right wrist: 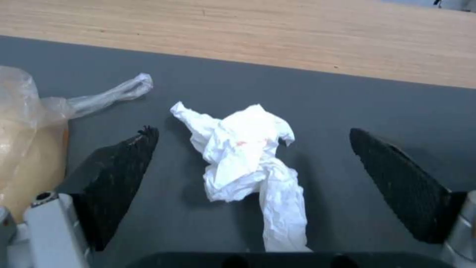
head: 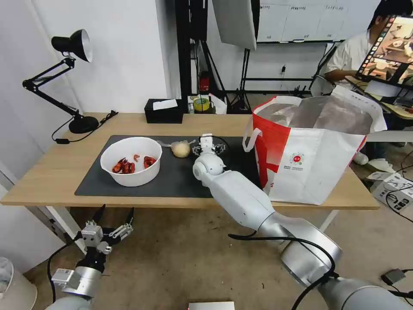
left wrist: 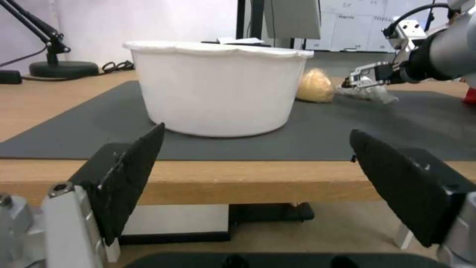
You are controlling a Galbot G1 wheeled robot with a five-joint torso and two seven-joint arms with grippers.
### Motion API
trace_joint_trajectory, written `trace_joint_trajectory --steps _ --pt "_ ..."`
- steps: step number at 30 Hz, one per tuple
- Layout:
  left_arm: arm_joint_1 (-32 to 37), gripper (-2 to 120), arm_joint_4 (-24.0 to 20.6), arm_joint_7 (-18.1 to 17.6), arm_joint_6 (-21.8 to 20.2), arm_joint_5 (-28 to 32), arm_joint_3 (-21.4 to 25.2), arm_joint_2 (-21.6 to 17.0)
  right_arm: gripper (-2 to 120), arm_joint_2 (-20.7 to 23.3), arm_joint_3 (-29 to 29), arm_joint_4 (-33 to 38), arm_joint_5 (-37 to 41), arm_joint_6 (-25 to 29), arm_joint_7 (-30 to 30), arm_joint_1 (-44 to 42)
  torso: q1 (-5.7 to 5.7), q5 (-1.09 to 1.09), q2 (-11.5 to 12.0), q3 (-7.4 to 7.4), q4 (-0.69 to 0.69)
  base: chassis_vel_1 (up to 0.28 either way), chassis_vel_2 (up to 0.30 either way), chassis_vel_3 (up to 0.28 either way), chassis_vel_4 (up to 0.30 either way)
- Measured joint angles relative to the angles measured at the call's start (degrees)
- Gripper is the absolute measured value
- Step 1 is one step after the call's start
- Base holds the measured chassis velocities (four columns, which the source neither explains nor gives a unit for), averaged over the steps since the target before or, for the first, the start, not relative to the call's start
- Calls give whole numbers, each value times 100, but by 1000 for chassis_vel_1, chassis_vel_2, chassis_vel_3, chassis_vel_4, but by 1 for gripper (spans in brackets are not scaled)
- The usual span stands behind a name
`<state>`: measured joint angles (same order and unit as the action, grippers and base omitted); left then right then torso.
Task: Pick up the trash from the table and place it into the takeout bag.
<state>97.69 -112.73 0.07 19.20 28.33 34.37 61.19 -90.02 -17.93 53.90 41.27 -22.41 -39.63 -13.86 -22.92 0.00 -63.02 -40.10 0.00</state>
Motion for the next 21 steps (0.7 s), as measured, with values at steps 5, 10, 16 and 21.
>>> trace_joint_trajectory --steps 5,10,16,21 --pt "38 100 17 0 25 -7 40 25 91 2 11 1 57 -41 -7 -15 0 0 0 0 0 0 0 0 0" --pt "114 100 42 3 98 -11 95 12 80 4 26 6 135 -100 -45 -17 0 0 0 0 0 0 0 0 0" --pt "144 100 11 5 106 -25 96 36 59 4 27 12 193 -109 -70 -42 0 0 0 0 0 0 0 0 0" --pt "167 100 -13 5 106 -26 94 14 37 5 17 54 369 -113 -124 -76 0 0 0 0 0 0 0 0 0"
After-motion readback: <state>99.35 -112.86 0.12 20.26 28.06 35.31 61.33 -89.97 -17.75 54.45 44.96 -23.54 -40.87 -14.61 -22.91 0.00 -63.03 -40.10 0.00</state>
